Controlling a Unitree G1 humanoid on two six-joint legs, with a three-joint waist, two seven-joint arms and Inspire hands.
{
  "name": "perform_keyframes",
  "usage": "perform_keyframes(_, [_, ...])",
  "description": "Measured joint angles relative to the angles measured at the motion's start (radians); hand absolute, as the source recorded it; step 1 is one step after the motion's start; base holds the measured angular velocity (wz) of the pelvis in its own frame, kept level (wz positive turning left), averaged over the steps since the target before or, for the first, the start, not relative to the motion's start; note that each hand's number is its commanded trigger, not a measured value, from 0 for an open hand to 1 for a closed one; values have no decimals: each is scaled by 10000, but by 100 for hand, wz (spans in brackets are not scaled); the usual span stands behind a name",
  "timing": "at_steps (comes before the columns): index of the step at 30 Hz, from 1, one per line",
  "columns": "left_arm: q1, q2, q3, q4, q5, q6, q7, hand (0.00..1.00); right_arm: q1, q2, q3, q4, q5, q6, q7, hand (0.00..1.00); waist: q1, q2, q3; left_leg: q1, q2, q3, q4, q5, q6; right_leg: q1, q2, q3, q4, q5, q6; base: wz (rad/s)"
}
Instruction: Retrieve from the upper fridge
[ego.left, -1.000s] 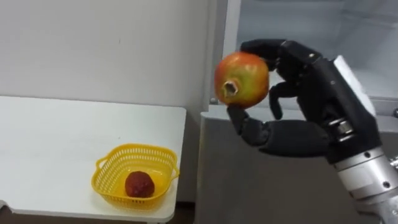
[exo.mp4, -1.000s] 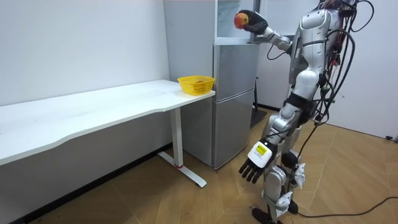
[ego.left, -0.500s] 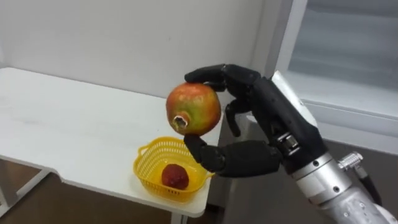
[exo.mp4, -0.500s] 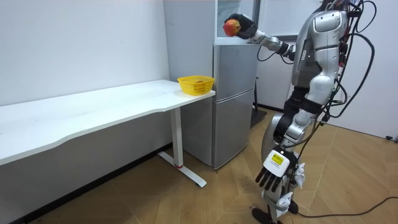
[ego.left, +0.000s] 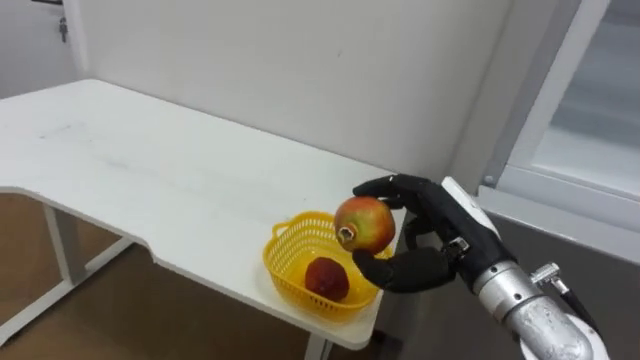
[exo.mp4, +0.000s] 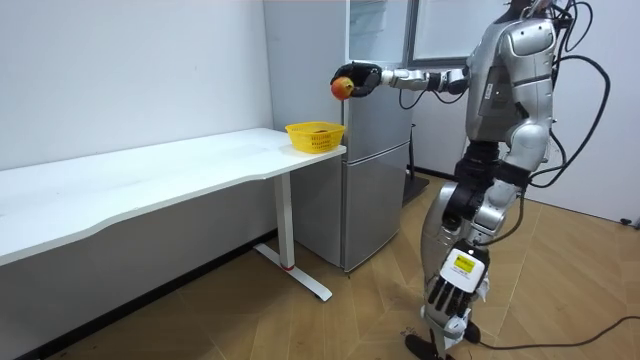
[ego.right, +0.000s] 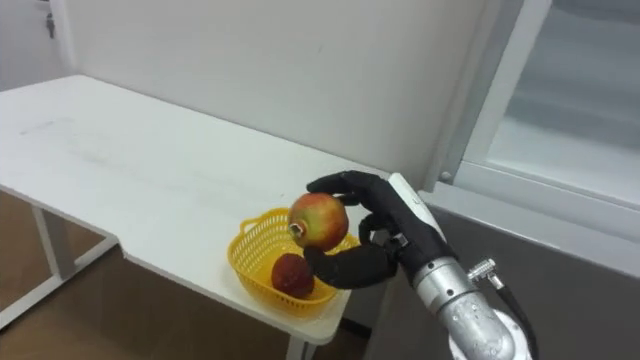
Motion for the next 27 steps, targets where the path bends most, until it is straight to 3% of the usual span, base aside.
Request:
perform_keyframes(7, [-97, 139, -1, -37, 62, 110, -287, 0, -643, -171, 18, 1687, 20, -31, -201, 100, 130, -409, 7, -303, -157, -562, 366, -16, -13, 32, 11, -256, 6, -17, 29, 27])
perform_keyframes(12, [-80, 165, 16, -127, 82, 255, -287, 0, -770, -639, 18, 2133, 110, 3, -479, 100, 282, -584, -18, -717, -234, -809, 661, -62, 4, -103, -6, -533, 4, -23, 44, 18])
perform_keyframes(23, [-57, 330, 12, -262, 258, 541, -468, 0, -874, -728, 113, 2745, 1242, 37, -473, 100, 329, -682, -36, -1156, -264, -1011, 1121, -170, -52, -296, 11, -747, 51, -19, 40, 5])
perform_keyframes(24, [-57, 350, 10, -275, 258, 540, -466, 0, -877, -733, 248, 2871, 1258, 39, -462, 60, 369, -684, -36, -1146, -265, -1010, 1117, -170, -51, -294, 7, -744, 60, -19, 40, 0])
perform_keyframes(25, [-60, 361, 10, -288, 260, 540, -462, 0, -877, -734, 370, 3002, 1255, 44, -418, 47, 411, -688, -31, -1148, -265, -1010, 1118, -170, -51, -299, 7, -741, 60, -19, 40, 0])
perform_keyframes(26, [-62, 361, 11, -298, 260, 540, -462, 0, -877, -734, 425, 3064, 1256, 44, -396, 0, 424, -687, -28, -1154, -266, -1010, 1118, -170, -51, -305, 7, -740, 59, -19, 40, 0])
perform_keyframes(27, [-67, 361, 10, -309, 267, 540, -462, 0, -877, -734, 506, 3183, 1255, 56, -337, 0, 463, -690, -25, -1156, -266, -1010, 1113, -170, -52, -310, 4, -737, 55, -19, 40, 0])
